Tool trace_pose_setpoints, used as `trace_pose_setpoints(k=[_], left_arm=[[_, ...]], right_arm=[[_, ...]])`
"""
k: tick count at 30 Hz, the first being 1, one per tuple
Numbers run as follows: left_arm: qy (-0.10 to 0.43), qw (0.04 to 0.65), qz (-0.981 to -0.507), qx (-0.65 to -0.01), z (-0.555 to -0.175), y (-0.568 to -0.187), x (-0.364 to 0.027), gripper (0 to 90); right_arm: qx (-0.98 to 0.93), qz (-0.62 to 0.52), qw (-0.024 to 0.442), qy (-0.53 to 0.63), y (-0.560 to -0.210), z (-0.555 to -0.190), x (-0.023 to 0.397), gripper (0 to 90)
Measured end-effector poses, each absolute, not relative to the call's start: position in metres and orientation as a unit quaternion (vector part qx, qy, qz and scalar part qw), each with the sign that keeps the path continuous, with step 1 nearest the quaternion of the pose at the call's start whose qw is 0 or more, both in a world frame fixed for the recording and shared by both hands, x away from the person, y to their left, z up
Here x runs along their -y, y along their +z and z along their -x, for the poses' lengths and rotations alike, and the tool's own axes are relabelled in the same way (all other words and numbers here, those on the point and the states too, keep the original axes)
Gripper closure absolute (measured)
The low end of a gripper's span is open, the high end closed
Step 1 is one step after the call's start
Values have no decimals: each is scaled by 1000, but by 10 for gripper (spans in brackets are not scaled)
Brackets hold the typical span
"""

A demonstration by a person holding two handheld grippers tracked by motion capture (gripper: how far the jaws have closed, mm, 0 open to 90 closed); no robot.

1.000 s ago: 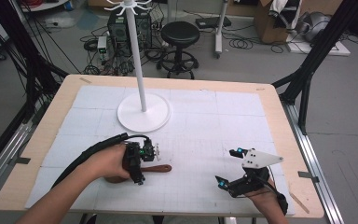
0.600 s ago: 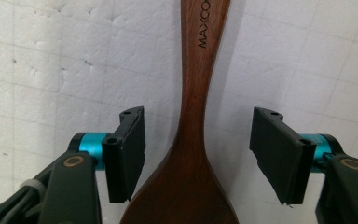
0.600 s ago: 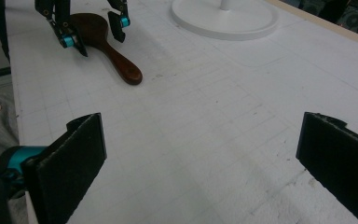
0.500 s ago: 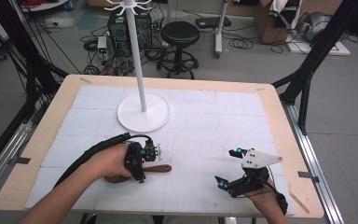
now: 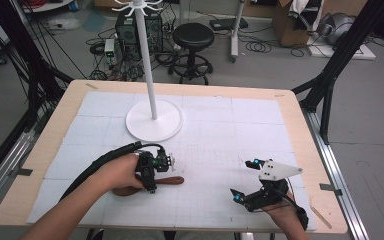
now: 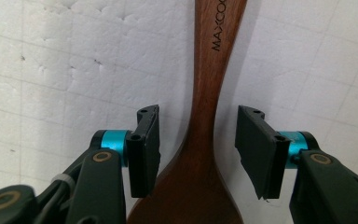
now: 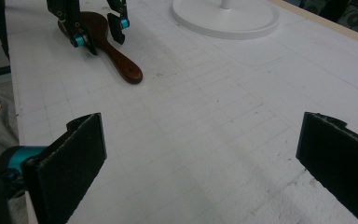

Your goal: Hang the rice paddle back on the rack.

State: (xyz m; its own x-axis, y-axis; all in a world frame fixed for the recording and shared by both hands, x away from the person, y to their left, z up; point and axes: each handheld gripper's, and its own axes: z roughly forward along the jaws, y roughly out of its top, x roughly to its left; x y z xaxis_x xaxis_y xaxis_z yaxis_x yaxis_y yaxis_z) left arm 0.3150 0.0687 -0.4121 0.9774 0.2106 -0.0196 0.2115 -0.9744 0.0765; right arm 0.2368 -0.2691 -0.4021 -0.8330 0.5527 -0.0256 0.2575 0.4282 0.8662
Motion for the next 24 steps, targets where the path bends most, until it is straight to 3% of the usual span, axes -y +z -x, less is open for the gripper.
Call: trace_pose_setpoints(k=[24], left_arm=[[2, 27, -996, -87, -314, -414, -64, 675]], right_arm=[[-833, -243, 152, 473, -403, -237, 268, 3]])
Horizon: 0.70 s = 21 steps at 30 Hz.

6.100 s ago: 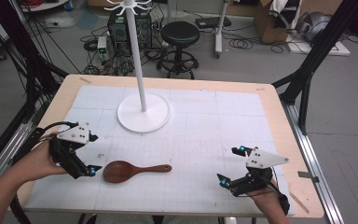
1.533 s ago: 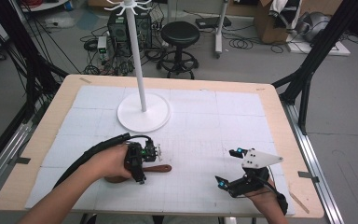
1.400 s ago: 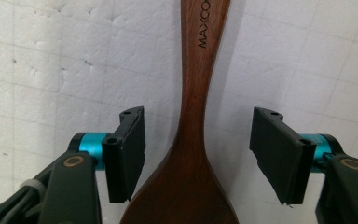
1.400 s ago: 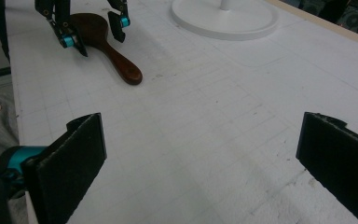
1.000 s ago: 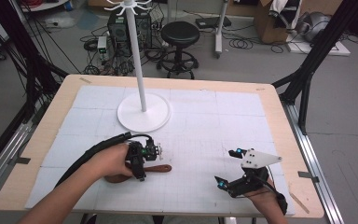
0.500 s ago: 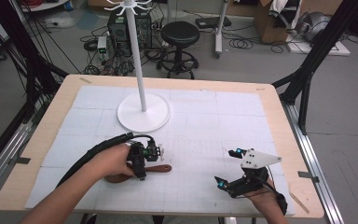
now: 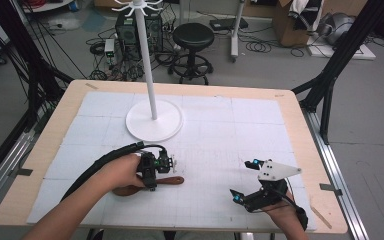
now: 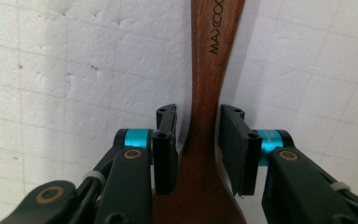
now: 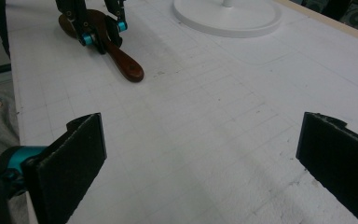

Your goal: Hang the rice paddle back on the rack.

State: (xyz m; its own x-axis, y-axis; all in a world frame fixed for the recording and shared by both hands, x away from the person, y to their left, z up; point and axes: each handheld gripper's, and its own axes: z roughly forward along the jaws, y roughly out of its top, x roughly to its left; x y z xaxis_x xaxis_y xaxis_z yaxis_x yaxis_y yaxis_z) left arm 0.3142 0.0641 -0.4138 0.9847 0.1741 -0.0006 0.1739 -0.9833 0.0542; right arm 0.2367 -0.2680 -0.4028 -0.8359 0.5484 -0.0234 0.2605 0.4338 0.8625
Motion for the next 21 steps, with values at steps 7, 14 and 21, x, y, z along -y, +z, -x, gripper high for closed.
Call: trace_pose_setpoints(k=[7, 14, 21], left_arm=[[-1, 21, -996, -86, -313, -414, -62, 713], [0, 14, -997, -82, -313, -414, -60, 725], [-3, 12, -997, -75, -313, -414, -59, 736]], right_arm=[[-834, -242, 153, 472, -403, -237, 268, 3], [-834, -243, 153, 472, -403, -237, 267, 3], [-834, -243, 153, 471, -403, -237, 267, 3]])
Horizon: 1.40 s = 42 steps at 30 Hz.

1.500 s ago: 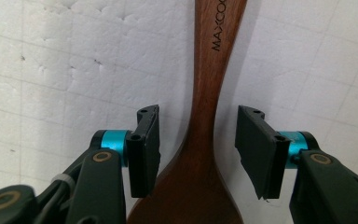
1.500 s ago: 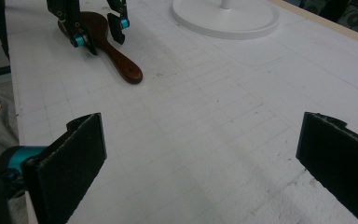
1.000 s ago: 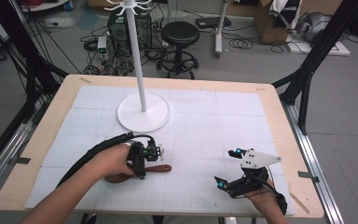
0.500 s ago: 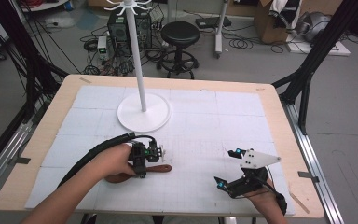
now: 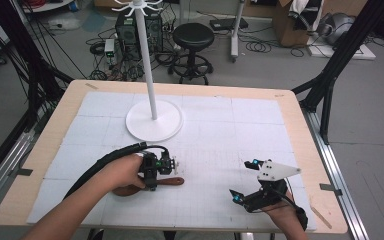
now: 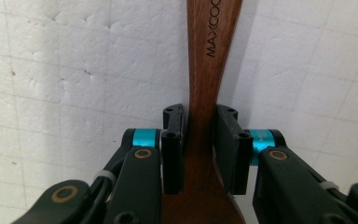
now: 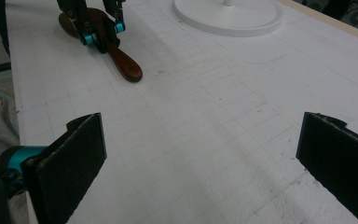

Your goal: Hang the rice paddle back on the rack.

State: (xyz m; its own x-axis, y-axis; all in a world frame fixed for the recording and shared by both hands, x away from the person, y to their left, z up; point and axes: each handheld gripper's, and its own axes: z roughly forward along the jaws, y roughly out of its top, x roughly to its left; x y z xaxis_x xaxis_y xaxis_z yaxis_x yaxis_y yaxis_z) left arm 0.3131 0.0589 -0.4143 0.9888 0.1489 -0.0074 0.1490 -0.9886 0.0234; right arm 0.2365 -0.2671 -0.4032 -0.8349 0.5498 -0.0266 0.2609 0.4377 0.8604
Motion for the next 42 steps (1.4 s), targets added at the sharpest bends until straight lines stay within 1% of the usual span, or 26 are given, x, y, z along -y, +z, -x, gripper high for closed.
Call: trace_pose_setpoints(k=[15, 23, 34, 42], left_arm=[[-11, 14, -997, -69, -315, -414, -59, 758], [-5, 14, -998, -67, -313, -414, -59, 764], [-1, 39, -997, -59, -309, -412, -65, 768], [-4, 72, -995, -69, -309, -400, -75, 770]], right_arm=[[-835, -242, 150, 470, -404, -237, 267, 3], [-835, -241, 152, 471, -404, -237, 267, 3], [-834, -244, 150, 471, -404, -237, 269, 3], [-835, -244, 149, 471, -405, -237, 268, 3]])
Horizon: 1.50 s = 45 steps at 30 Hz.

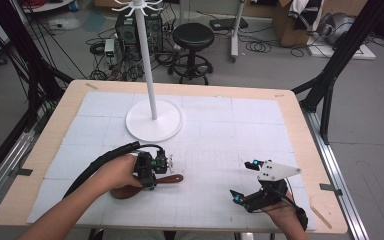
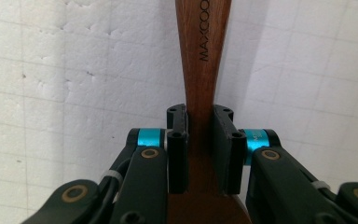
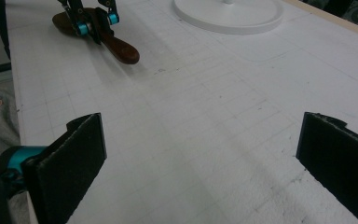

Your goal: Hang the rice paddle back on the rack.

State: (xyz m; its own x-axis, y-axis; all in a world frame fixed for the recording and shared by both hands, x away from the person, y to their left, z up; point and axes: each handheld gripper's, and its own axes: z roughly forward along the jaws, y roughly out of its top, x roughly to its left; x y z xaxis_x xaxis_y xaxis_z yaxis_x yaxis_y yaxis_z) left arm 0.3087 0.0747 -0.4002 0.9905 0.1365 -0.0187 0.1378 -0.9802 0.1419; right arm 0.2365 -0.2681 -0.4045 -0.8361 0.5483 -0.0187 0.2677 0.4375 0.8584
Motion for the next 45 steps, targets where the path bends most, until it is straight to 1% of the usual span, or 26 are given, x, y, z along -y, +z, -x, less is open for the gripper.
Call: trace_pose_setpoints(k=[15, 26, 36, 45], left_arm=[[17, 130, -987, -93, -310, -381, -93, 771], [19, 179, -976, -123, -313, -367, -112, 772], [21, 214, -968, -126, -308, -357, -121, 774], [26, 245, -958, -145, -309, -348, -131, 774]], right_arm=[[-835, -246, 148, 470, -405, -236, 268, 3], [-835, -246, 149, 470, -405, -236, 268, 3], [-836, -244, 147, 469, -406, -236, 268, 3], [-836, -245, 148, 468, -406, -236, 268, 3]])
